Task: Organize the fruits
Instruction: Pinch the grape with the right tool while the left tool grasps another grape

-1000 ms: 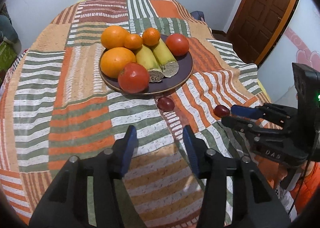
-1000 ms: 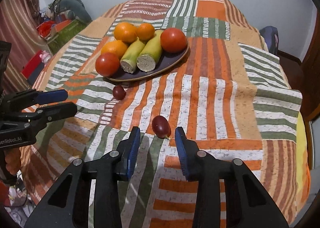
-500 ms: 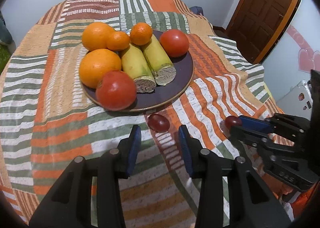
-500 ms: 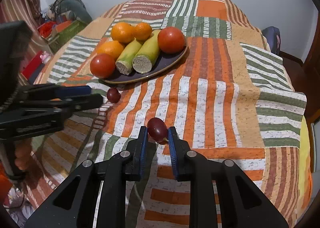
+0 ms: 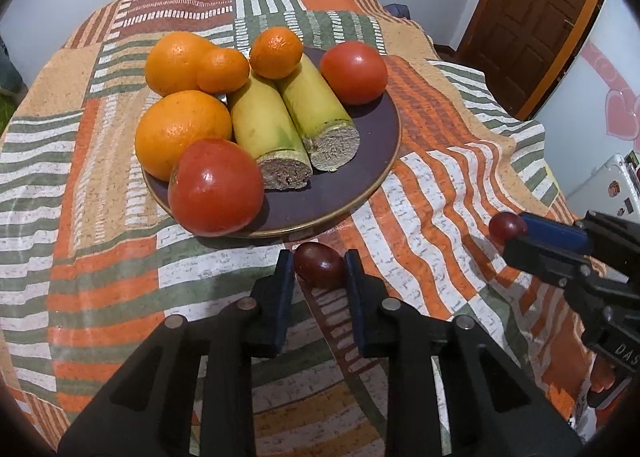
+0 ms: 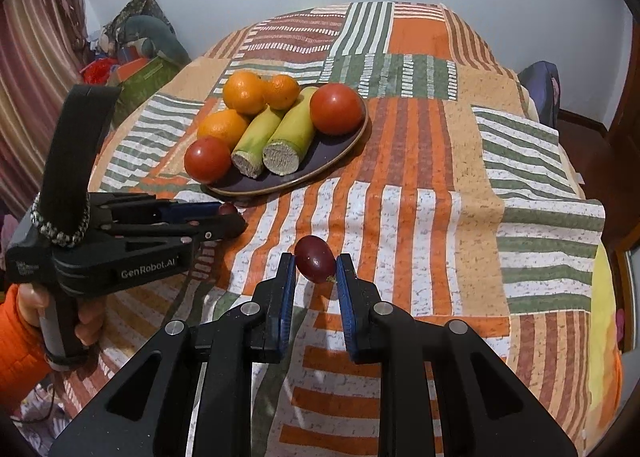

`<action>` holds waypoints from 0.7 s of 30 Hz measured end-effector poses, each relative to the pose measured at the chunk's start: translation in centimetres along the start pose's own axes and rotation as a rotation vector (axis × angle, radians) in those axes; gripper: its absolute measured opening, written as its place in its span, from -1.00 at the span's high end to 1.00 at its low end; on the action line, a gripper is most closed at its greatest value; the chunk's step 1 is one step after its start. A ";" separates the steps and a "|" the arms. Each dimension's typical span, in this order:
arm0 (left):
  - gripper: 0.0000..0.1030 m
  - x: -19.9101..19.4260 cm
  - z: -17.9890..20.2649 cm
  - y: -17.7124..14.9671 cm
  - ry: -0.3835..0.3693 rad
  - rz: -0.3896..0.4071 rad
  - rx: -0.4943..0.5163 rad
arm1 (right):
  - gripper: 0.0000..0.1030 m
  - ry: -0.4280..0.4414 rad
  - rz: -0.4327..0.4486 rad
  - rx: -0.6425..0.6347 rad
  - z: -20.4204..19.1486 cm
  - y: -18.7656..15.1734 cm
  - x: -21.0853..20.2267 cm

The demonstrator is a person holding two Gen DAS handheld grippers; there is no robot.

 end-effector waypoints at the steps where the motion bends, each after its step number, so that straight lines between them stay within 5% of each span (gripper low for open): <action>1: 0.52 -0.1 0.0 0.0 0.002 0.002 0.002 | 0.63 0.000 0.002 -0.001 0.0 0.1 0.0; 21: 0.52 -5.7 -0.8 1.4 -0.036 0.137 -0.013 | 0.63 0.018 0.086 -0.053 -2.2 4.8 -1.0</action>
Point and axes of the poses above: each gripper's, at about its wrist camera, not at the fingertips, and x roughly the way its jaws point, z to its right, y to its top, the point moved 4 cm from there along x, roughly the way its jaws point, and after that the axes turned 11 degrees about -z, right-handed, at the moved point
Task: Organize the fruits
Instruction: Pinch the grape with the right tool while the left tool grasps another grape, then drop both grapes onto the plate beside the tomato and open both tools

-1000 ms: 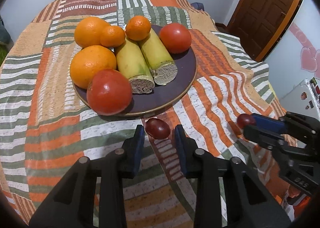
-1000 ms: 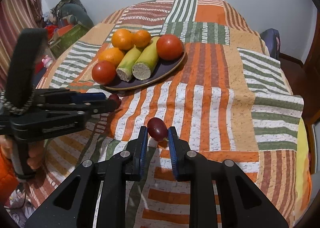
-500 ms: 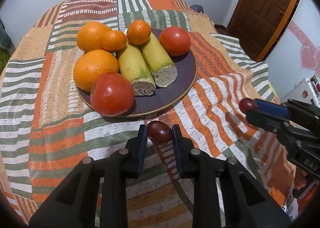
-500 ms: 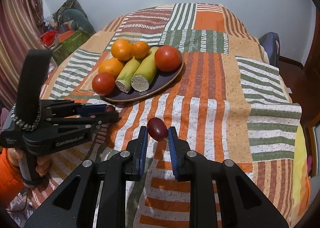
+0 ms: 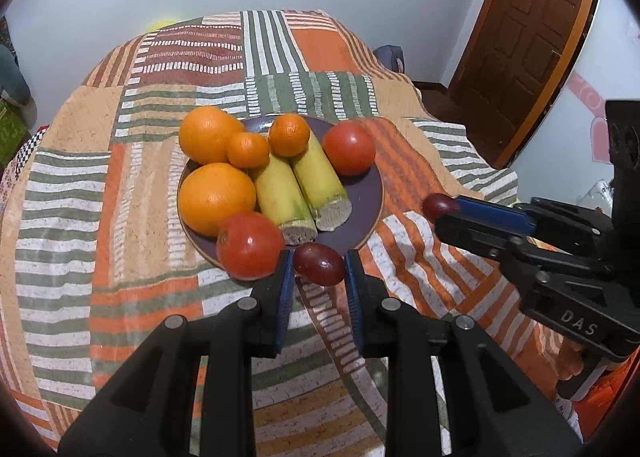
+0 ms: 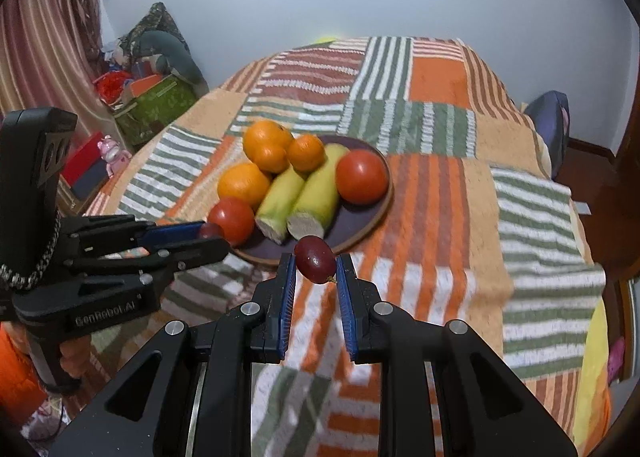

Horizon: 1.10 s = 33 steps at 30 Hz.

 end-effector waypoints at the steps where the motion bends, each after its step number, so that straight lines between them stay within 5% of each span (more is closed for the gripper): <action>1: 0.52 0.2 0.0 0.1 0.003 0.001 0.002 | 0.63 0.002 0.001 -0.003 -0.1 0.3 0.2; 24: 0.49 4.2 -0.3 0.7 -0.003 -0.043 -0.028 | 0.63 0.026 -0.069 -0.010 0.7 1.0 4.8; 33: 0.25 3.3 0.1 0.0 -0.003 -0.046 -0.029 | 0.63 0.025 -0.061 0.007 1.0 0.7 3.5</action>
Point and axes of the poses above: each gripper's, at about its wrist camera, not at the fingertips, and x roughly the way its jaws point, z to its right, y to its top, the point moved 4 cm from there along x, roughly the way its jaws point, and after that the axes turned 11 degrees about -z, right-handed, at the moved point
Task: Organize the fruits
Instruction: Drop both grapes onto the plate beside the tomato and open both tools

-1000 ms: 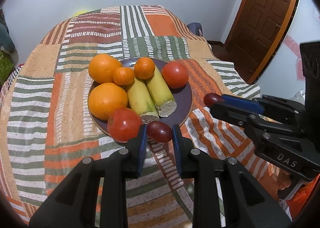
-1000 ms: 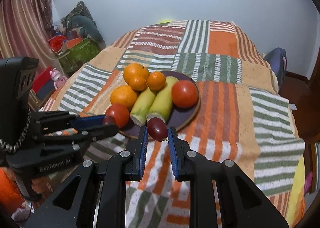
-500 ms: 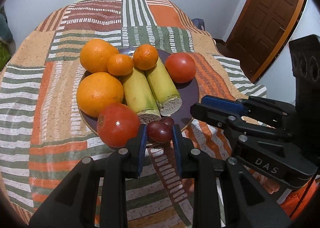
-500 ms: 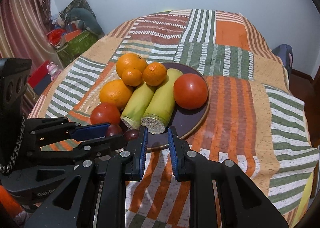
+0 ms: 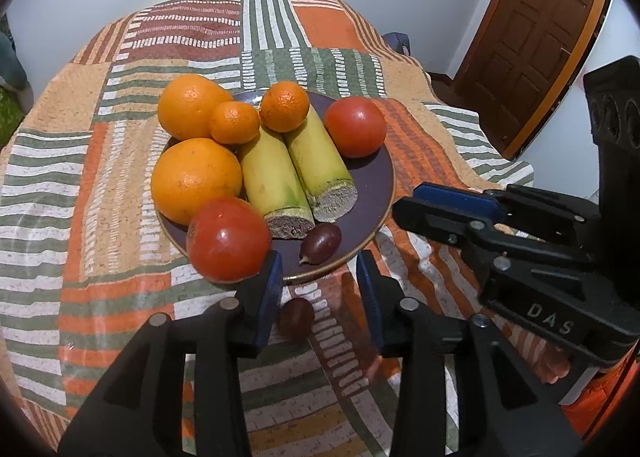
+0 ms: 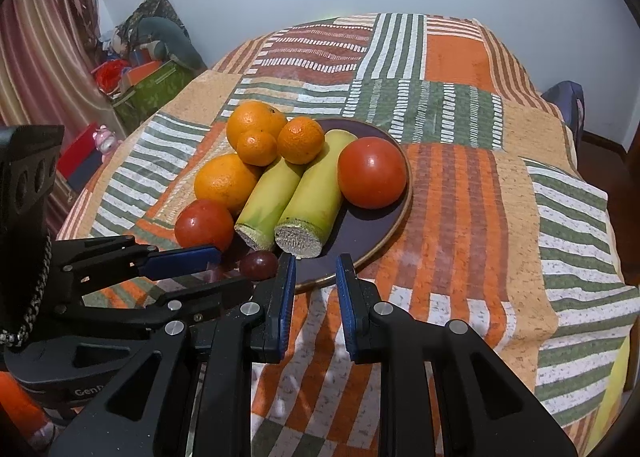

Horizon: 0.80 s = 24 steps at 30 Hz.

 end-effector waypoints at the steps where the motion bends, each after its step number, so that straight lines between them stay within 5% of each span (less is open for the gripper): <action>1: 0.25 -0.4 0.0 -0.1 0.003 0.006 -0.002 | 0.63 -0.001 0.004 0.002 0.0 0.0 -0.3; 12: 0.25 -8.0 -2.4 -2.2 0.056 0.138 -0.037 | 0.51 0.005 0.045 -0.025 -2.0 -0.9 -3.8; 24: 0.25 -7.1 -6.3 -5.7 0.068 0.090 -0.069 | 0.51 0.023 -0.151 -0.090 -6.5 -1.6 4.3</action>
Point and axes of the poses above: each gripper's, at about its wrist camera, not at the fingertips, and x roughly the way its jaws point, z to its right, y to its top, the point moved 4 cm from there along x, roughly the way its jaws point, and after that the axes turned 11 degrees about -z, right-handed, at the moved point
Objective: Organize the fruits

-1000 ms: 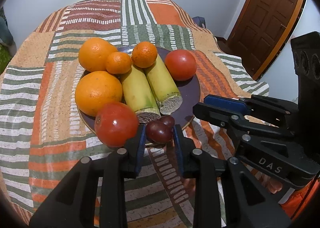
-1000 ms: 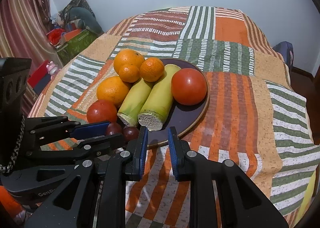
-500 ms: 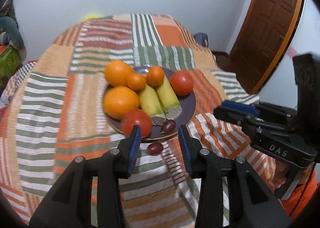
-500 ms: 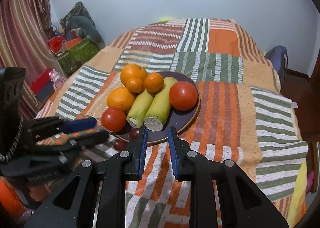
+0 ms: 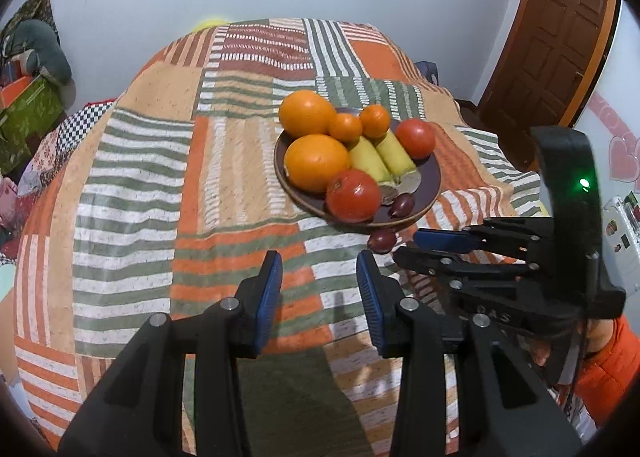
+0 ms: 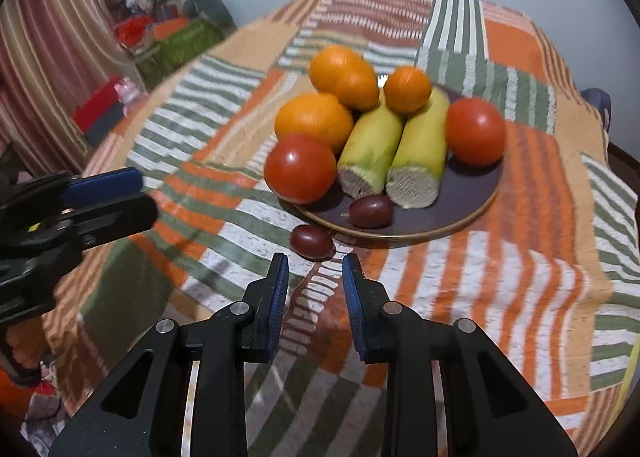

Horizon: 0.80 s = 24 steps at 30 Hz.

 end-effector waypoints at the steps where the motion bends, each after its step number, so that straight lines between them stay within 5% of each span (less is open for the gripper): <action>1: 0.25 0.1 -0.1 -0.2 -0.004 -0.002 -0.001 | 0.51 0.002 -0.008 0.004 0.0 0.2 0.4; 12: 0.25 1.1 -0.6 -0.7 -0.036 -0.012 -0.020 | 0.51 0.011 -0.025 0.025 -0.3 1.2 2.1; 24: 0.25 0.5 0.3 0.2 -0.046 0.017 -0.011 | 0.52 -0.016 0.055 0.017 0.8 -0.6 -1.8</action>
Point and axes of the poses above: each gripper's, at about its wrist camera, not at the fingertips, and x roughly the way its jaws point, z to its right, y to its top, the point moved 4 cm from there along x, roughly the way its jaws point, and after that the axes turned 11 degrees about -z, right-handed, at the moved point
